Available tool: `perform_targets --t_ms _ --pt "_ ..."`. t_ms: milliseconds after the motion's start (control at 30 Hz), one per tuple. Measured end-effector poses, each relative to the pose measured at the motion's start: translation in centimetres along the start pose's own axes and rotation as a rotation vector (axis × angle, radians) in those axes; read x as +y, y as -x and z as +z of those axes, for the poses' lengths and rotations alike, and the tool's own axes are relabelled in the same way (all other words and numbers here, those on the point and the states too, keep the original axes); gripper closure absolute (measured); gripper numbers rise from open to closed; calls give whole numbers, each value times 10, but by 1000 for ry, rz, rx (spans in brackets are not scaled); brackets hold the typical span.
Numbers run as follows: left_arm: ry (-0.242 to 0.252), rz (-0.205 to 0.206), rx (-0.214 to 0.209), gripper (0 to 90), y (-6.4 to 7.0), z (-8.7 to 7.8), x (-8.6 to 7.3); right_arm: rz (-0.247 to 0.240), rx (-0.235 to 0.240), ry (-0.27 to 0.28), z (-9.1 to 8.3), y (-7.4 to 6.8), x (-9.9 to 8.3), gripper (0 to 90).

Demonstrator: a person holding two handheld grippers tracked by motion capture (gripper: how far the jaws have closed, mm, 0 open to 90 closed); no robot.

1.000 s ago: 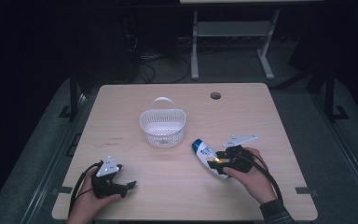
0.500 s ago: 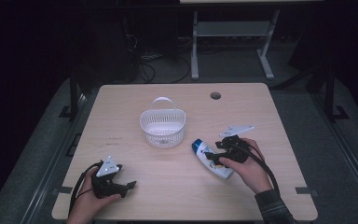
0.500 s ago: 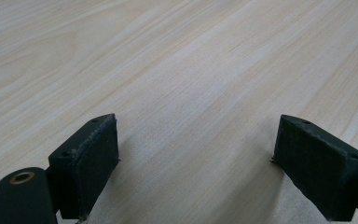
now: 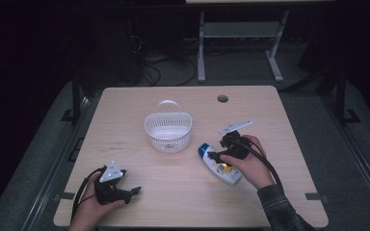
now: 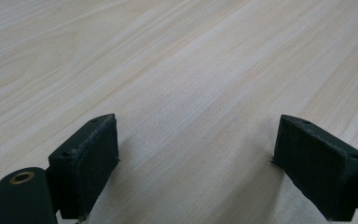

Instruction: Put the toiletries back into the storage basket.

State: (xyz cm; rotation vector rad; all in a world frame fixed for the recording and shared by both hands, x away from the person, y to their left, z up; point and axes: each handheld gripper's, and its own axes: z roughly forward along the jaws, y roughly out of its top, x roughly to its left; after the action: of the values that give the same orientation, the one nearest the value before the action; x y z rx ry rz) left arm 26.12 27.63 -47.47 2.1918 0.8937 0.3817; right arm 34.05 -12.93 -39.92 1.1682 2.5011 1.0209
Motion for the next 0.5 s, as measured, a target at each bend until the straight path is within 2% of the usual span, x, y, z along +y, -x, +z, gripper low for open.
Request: perform_targets --t_ms 267,500 --pt "0 0 -1 132 0 0 0 -22 -14 -66 21 1 10 310" --pt "1 1 -3 132 0 0 0 -22 -16 -117 36 1 12 304"
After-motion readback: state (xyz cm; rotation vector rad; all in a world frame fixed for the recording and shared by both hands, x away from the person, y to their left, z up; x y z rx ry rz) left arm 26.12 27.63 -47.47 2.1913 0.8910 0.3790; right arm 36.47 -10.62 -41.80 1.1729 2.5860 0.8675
